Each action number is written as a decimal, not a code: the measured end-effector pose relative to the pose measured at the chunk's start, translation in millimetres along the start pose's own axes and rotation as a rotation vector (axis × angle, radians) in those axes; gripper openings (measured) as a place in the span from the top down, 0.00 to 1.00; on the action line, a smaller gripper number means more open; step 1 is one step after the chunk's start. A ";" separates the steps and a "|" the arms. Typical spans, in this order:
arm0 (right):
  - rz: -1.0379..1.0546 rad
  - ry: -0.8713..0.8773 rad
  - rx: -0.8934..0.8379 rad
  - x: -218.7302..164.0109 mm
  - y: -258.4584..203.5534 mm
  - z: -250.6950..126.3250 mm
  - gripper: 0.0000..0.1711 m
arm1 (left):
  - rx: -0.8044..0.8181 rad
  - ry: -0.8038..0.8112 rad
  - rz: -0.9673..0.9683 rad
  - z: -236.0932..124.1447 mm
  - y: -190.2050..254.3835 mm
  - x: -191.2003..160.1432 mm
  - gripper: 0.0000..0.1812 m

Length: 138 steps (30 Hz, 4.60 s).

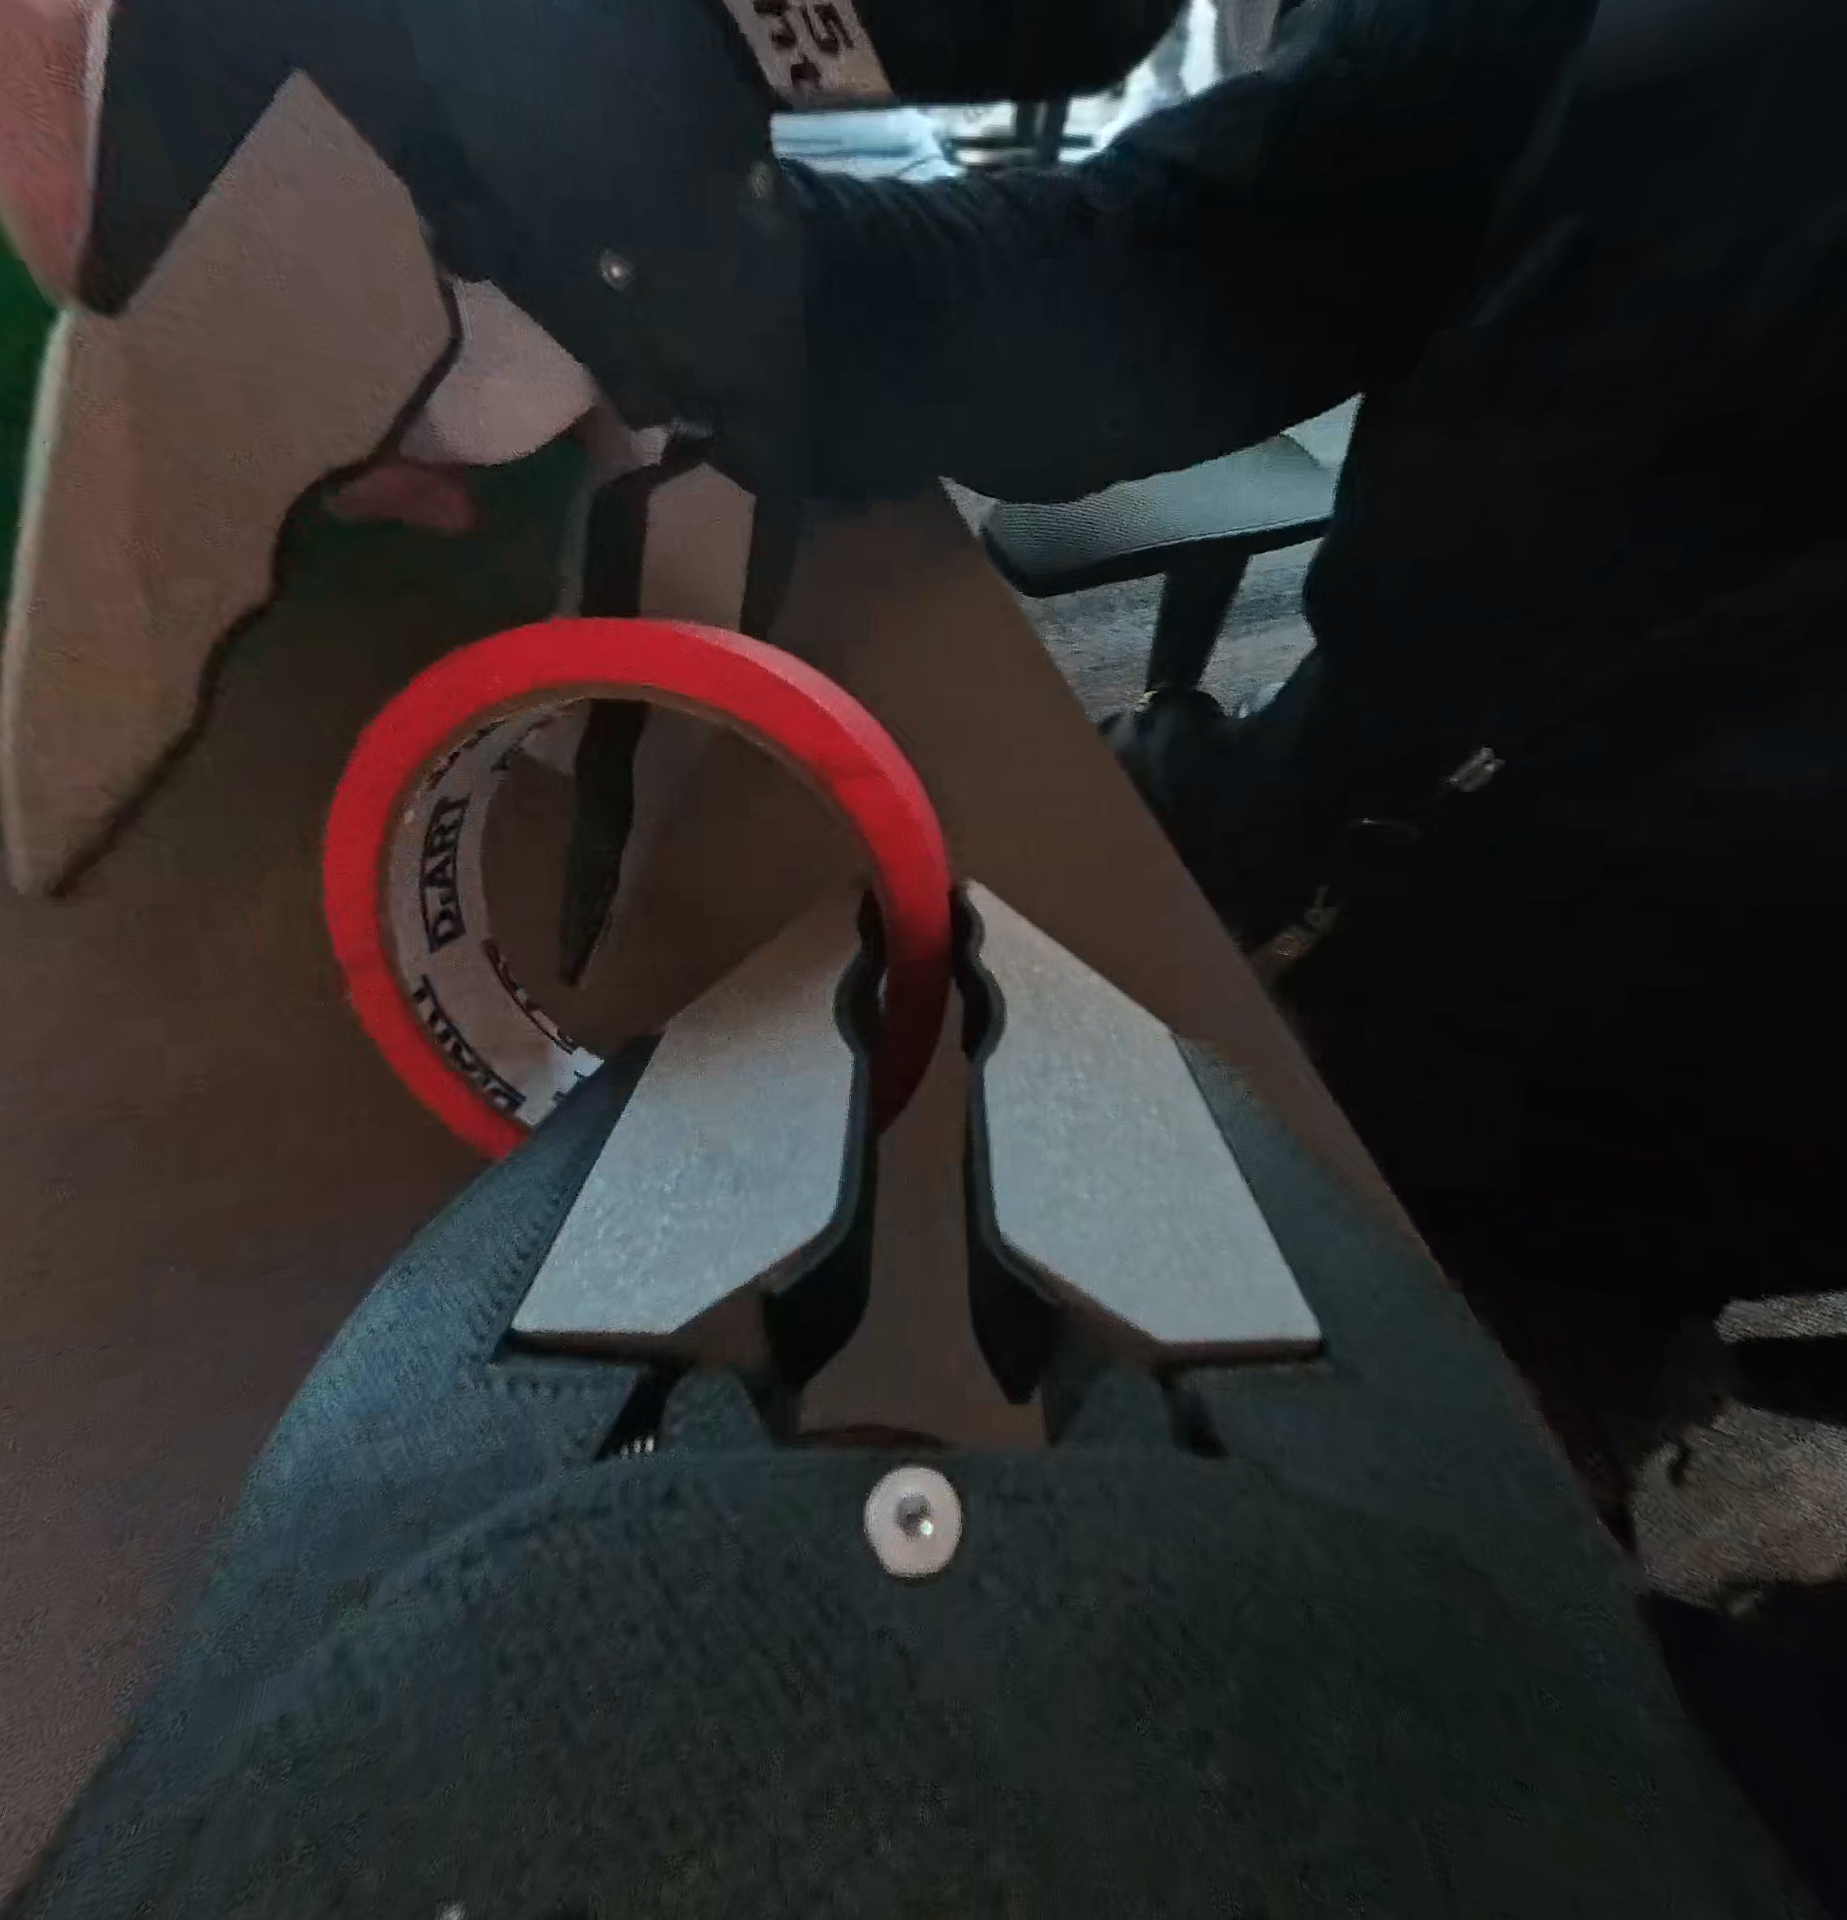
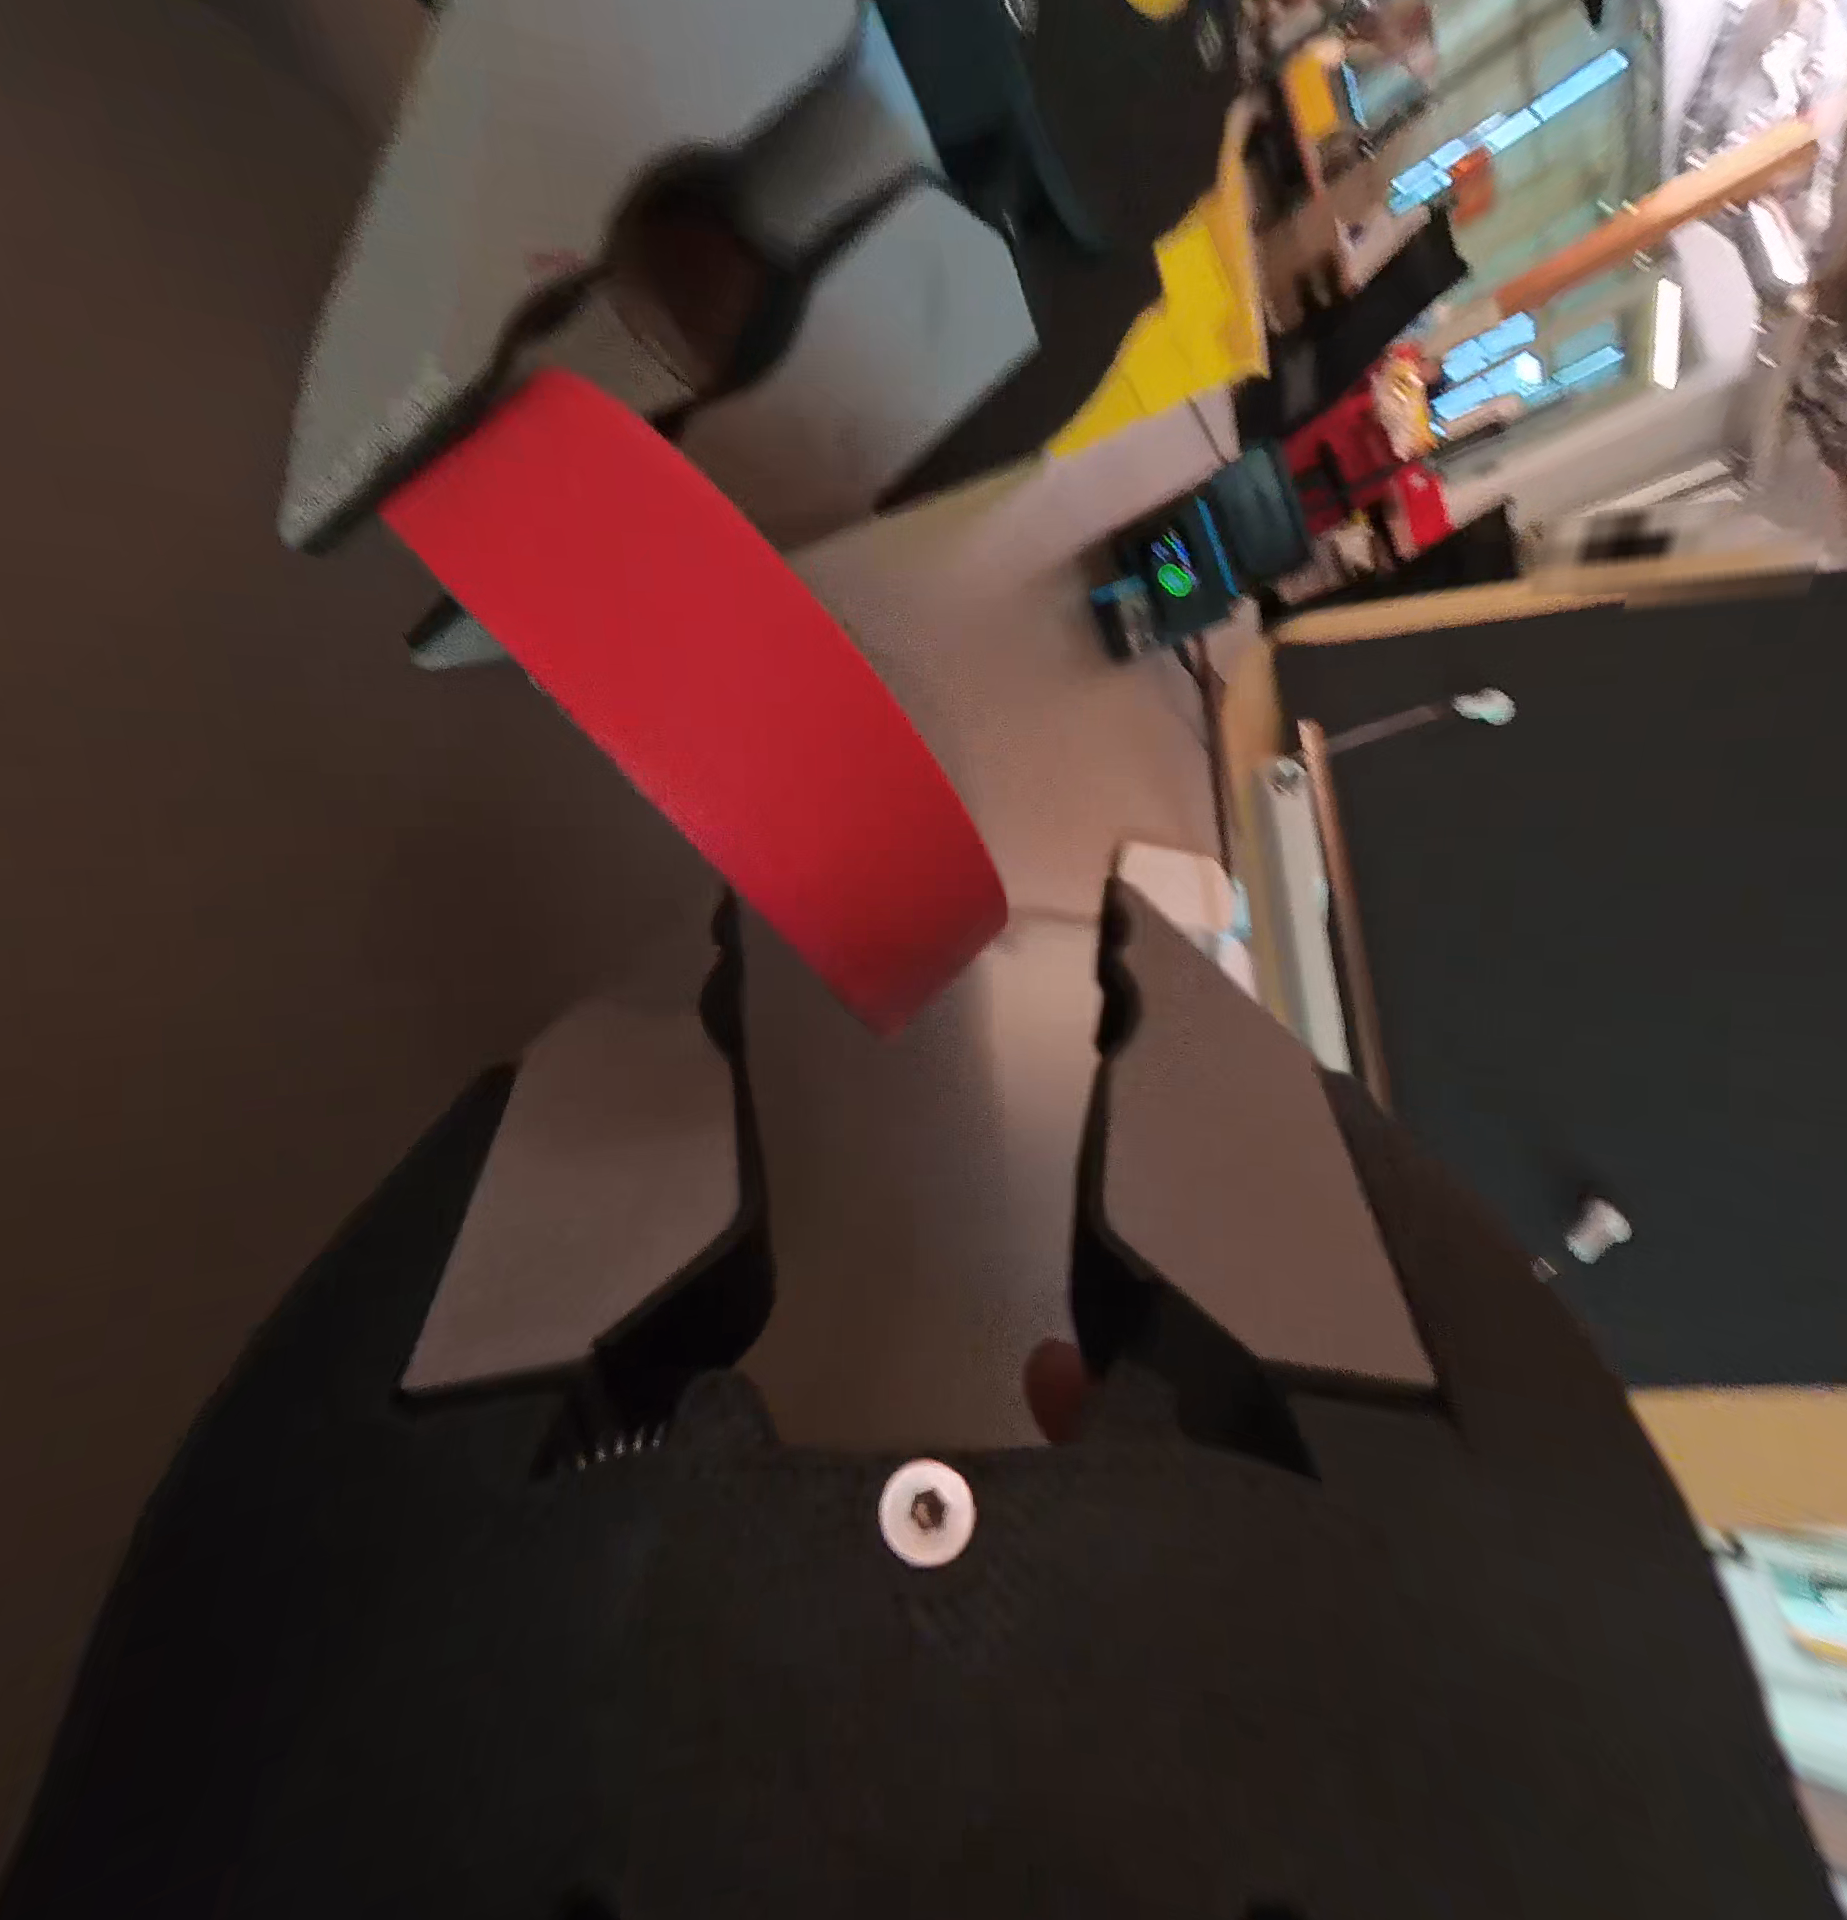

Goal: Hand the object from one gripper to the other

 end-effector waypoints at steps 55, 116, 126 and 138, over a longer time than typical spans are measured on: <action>1.054 0.451 0.181 -35.1 86.1 -58.9 0.64 | 0.928 0.185 0.103 -34.7 -70.5 14.6 0.85; 0.087 -0.070 -0.073 -16.7 15.3 -0.7 0.77 | 0.695 0.027 0.408 -12.0 -27.5 23.4 0.86; 0.967 0.168 -0.041 -48.3 71.8 -20.7 0.79 | 1.097 0.002 0.419 -44.0 -55.9 22.8 0.68; 1.652 0.419 0.378 -63.3 66.4 -20.0 0.79 | 1.328 -0.478 1.064 -8.6 -61.9 13.2 0.65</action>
Point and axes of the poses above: each gripper's, where its closed fingertips meet, z out along the fingers, x out of its top, y = z × x across the jaws, the point moved 5 cm from there along -z, back along the fingers, and after that the axes turned 1 degree about x, right-handed, at the moved point
